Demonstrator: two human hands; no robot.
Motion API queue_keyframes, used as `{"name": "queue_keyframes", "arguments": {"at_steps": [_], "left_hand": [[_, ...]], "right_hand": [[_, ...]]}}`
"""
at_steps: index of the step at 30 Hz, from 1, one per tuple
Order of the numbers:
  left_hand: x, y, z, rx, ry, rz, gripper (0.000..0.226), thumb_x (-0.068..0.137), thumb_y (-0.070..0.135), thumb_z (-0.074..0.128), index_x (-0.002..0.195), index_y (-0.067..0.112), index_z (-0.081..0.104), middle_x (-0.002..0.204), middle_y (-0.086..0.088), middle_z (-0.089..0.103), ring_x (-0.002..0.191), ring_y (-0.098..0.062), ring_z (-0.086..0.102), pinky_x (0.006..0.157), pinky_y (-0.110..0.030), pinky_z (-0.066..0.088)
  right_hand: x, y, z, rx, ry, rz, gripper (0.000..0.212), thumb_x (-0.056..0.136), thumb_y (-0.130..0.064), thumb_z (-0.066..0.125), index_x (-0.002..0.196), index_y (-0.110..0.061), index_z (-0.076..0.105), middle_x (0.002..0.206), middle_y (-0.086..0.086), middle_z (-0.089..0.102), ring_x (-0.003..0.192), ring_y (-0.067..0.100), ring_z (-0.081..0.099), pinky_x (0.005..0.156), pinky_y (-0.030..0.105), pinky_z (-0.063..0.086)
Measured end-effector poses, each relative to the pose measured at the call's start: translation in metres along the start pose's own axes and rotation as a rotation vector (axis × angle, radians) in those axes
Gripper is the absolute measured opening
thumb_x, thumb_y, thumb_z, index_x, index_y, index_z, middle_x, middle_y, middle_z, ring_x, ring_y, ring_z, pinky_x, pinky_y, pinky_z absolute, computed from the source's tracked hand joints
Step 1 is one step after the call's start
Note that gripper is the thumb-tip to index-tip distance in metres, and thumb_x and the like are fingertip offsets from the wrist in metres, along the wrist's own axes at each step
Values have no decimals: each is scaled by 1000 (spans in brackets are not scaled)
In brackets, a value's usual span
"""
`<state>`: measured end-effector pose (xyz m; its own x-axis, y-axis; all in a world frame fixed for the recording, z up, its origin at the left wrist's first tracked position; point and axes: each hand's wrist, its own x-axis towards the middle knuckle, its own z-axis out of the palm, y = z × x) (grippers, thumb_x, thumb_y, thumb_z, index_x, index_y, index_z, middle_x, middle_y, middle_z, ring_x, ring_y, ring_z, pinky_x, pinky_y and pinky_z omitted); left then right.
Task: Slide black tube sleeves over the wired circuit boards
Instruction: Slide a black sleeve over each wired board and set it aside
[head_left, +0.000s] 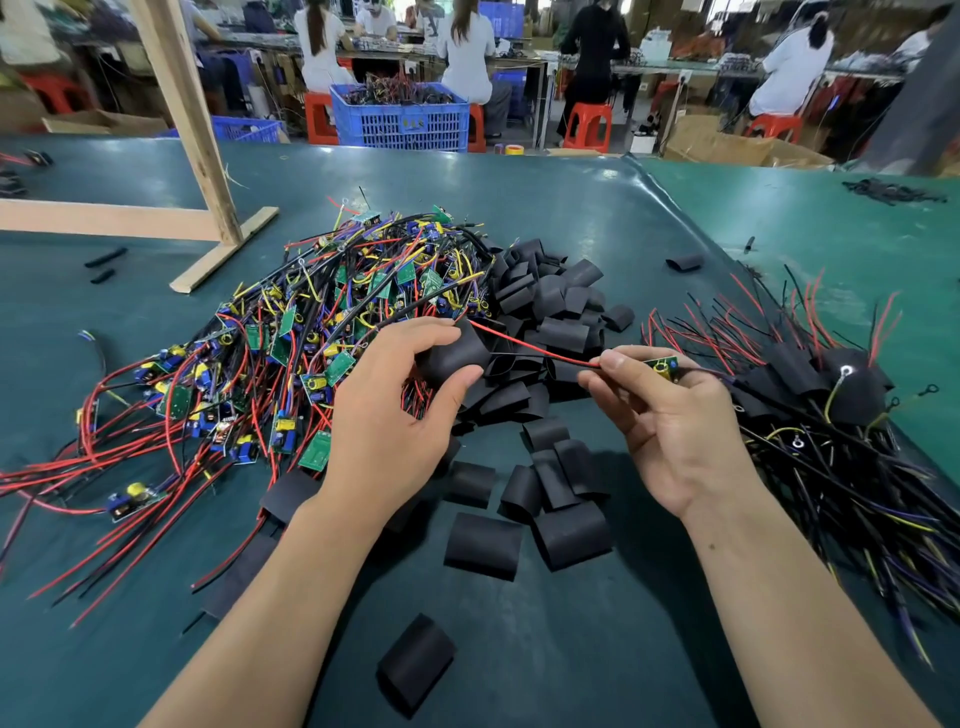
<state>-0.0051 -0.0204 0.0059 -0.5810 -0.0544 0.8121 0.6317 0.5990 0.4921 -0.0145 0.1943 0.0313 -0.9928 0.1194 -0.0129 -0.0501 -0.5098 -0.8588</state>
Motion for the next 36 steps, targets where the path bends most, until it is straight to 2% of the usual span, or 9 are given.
{"name": "queue_keyframes", "arguments": {"at_steps": [7, 12, 17, 23, 26, 28, 30, 32, 36], "left_hand": [[1, 0, -1, 33, 22, -5, 29, 85, 13, 76, 109, 4, 64, 114, -1, 64, 111, -11, 60, 98, -25, 46], [0, 2, -4, -37, -153, -53, 38, 83, 16, 78, 118, 11, 64, 115, 8, 66, 107, -2, 61, 94, -24, 48], [-3, 9, -3, -34, -326, -84, 39, 84, 28, 77, 120, 20, 66, 114, 14, 68, 105, -12, 63, 91, -37, 52], [-5, 17, 1, 73, -344, -73, 39, 82, 37, 72, 117, 23, 68, 107, 14, 69, 97, -17, 56, 88, -42, 50], [-4, 17, 1, 74, -315, -52, 38, 81, 35, 73, 116, 20, 69, 107, 21, 65, 95, -14, 54, 86, -42, 51], [-4, 17, 1, 75, -310, -44, 38, 81, 34, 74, 116, 20, 69, 107, 19, 66, 95, -16, 55, 86, -42, 52], [-5, 17, 1, 75, -298, -47, 37, 82, 34, 75, 116, 21, 69, 104, 13, 71, 96, -20, 57, 86, -42, 52], [-6, 17, 2, 78, -295, -52, 38, 82, 35, 75, 116, 21, 69, 100, 9, 72, 95, -22, 60, 85, -41, 53], [-4, 18, 5, 171, -284, 92, 35, 81, 30, 74, 112, 14, 70, 97, 5, 74, 82, -12, 51, 83, -33, 46]], "right_hand": [[2, 1, -3, -33, 19, 52, 8, 63, -1, 74, 69, -5, 70, 72, 14, 72, 68, 26, 73, 58, 20, 57], [2, -4, -5, -72, -27, 59, 6, 62, -5, 75, 66, -9, 73, 73, 13, 72, 68, 25, 73, 59, 21, 57], [-2, -6, -2, -147, -99, 6, 3, 80, -7, 69, 80, -5, 65, 75, 12, 71, 70, 23, 71, 61, 24, 58], [-10, 15, 14, -325, -216, 36, 35, 102, -14, 39, 86, -14, 70, 83, 7, 68, 84, 23, 65, 72, 39, 57], [-10, 16, 15, -389, -208, -34, 29, 101, -27, 49, 86, -18, 71, 80, 0, 65, 77, 17, 62, 65, 31, 56], [-12, 15, 16, -381, -180, -79, 27, 86, -40, 59, 90, -16, 71, 73, -1, 66, 68, 16, 65, 58, 27, 54], [-13, 15, 14, -388, -130, -118, 24, 86, -37, 64, 93, -14, 68, 66, 1, 67, 58, 19, 68, 46, 25, 50], [-14, 16, 13, -436, -111, -163, 18, 92, -35, 63, 92, -17, 66, 62, 6, 68, 47, 20, 64, 37, 21, 41], [-17, 20, 18, -470, -145, -156, 35, 88, -49, 56, 81, -17, 66, 52, 0, 61, 38, 11, 50, 36, 16, 33]]}}
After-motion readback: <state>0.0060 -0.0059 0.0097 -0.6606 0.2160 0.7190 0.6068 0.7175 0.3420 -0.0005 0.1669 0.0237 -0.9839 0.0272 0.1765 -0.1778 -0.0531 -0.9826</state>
